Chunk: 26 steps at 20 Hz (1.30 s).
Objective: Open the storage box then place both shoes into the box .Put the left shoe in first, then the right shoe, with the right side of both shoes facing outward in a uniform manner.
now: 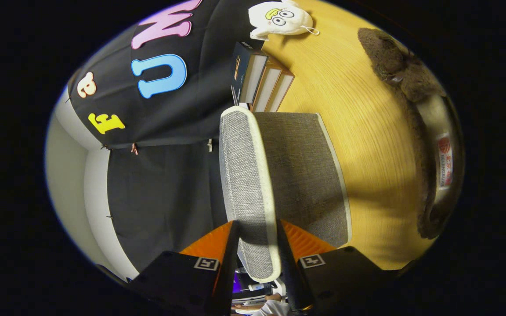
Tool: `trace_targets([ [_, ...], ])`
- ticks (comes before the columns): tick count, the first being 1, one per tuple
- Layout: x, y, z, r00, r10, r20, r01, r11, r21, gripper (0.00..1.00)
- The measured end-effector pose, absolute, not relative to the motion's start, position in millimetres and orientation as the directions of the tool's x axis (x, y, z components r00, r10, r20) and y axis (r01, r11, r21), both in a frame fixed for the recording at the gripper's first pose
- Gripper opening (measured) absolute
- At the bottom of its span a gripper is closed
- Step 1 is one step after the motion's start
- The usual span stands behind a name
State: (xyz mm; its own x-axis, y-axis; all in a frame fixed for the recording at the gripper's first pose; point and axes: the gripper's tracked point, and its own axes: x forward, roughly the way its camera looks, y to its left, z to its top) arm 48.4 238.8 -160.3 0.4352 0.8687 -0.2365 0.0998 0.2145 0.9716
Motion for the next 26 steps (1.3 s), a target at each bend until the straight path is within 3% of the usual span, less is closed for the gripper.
trace_targets([
  [3,44,239,-159,0.416,0.881,-0.228,0.131,0.19,0.973,0.34],
  [4,42,242,-157,0.408,0.887,-0.217,0.132,0.178,0.975,0.34],
  [7,39,243,-144,0.413,0.891,-0.188,0.145,0.139,0.98,0.14],
  [9,38,245,-144,0.404,0.895,-0.191,0.144,0.144,0.979,0.07],
  [18,38,251,-94,0.408,0.899,-0.158,0.082,0.136,0.987,0.05],
  [26,36,325,-6,0.35,0.933,-0.087,-0.068,0.118,0.991,0.05],
])
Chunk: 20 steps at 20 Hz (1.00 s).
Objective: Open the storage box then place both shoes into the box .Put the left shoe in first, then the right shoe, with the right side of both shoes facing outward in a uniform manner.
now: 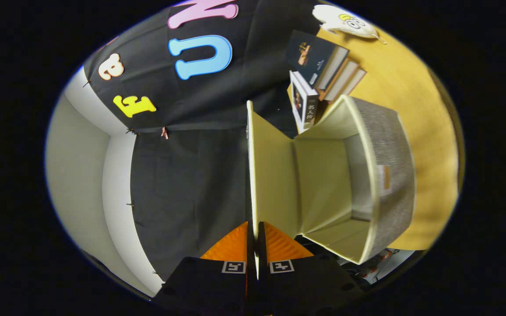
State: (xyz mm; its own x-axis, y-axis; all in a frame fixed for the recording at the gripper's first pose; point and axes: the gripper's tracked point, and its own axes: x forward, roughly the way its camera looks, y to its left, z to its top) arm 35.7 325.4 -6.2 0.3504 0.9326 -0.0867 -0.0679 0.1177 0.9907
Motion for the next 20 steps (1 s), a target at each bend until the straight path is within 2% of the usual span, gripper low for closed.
trace_targets([
  [8,44,436,25,0.289,0.952,-0.102,-0.196,0.163,0.967,0.05],
  [15,40,527,-3,0.265,0.947,-0.178,-0.242,0.244,0.939,0.05],
  [20,51,551,-23,0.276,0.933,-0.231,-0.239,0.3,0.923,0.05],
])
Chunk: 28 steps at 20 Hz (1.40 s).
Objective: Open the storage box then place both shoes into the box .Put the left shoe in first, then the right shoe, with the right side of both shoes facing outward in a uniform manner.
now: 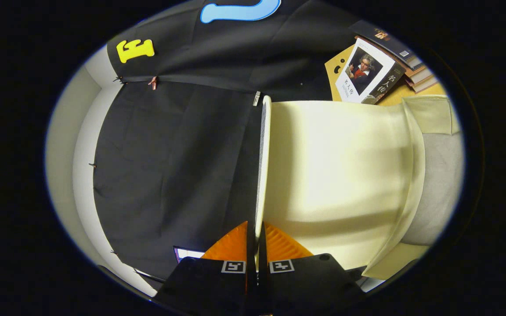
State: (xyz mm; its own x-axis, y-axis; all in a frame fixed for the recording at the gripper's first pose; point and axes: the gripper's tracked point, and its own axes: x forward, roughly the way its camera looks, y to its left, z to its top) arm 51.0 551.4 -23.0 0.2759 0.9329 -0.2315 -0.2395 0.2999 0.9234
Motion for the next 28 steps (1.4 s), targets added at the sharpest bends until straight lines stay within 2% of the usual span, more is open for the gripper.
trace_targets([
  [2,55,547,-41,0.276,0.91,-0.309,-0.24,0.376,0.895,0.1],
  [4,61,530,-49,0.32,0.882,-0.345,-0.297,0.439,0.848,0.48],
  [7,64,489,-59,0.401,0.822,-0.403,-0.354,0.545,0.76,0.97],
  [17,63,298,-8,0.735,0.605,-0.306,-0.412,0.757,0.507,0.97],
  [23,46,182,-23,0.873,0.353,-0.336,-0.289,0.93,0.226,0.98],
  [28,29,97,-71,0.885,0.137,-0.444,-0.156,0.988,-0.005,0.98],
])
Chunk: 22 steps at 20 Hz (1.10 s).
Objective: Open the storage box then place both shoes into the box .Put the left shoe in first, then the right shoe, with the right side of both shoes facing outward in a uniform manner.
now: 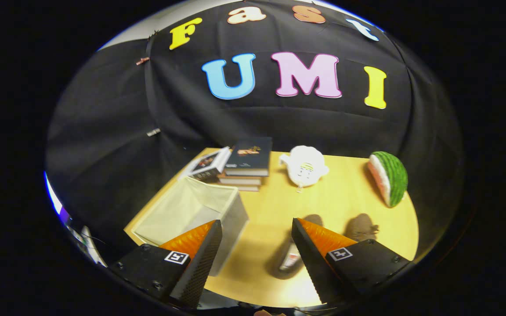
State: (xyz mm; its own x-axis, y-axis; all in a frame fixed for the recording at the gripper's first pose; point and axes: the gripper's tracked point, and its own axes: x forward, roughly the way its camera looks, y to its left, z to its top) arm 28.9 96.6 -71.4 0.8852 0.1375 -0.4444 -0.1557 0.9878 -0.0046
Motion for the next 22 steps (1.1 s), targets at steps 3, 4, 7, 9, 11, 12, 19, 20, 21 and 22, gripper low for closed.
trace_targets([
  [3,21,69,-104,0.856,0.109,-0.505,-0.174,0.981,-0.082,0.98],
  [4,20,59,-117,0.845,0.094,-0.527,-0.185,0.975,-0.123,0.98],
  [7,24,31,-164,0.789,0.048,-0.613,-0.195,0.965,-0.175,0.98],
  [9,34,24,-190,0.746,0.051,-0.664,-0.205,0.966,-0.156,0.98],
  [11,47,15,-209,0.718,0.04,-0.694,-0.212,0.964,-0.163,0.97],
  [12,55,11,-215,0.708,0.04,-0.705,-0.212,0.964,-0.158,0.97],
  [19,107,3,-261,0.644,0.079,-0.761,-0.152,0.988,-0.026,0.96],
  [20,111,5,-266,0.631,0.099,-0.77,-0.145,0.989,0.008,0.95],
  [21,116,6,-271,0.619,0.117,-0.777,-0.129,0.991,0.047,0.91],
  [22,118,12,-275,0.6,0.149,-0.786,-0.109,0.989,0.105,0.84],
])
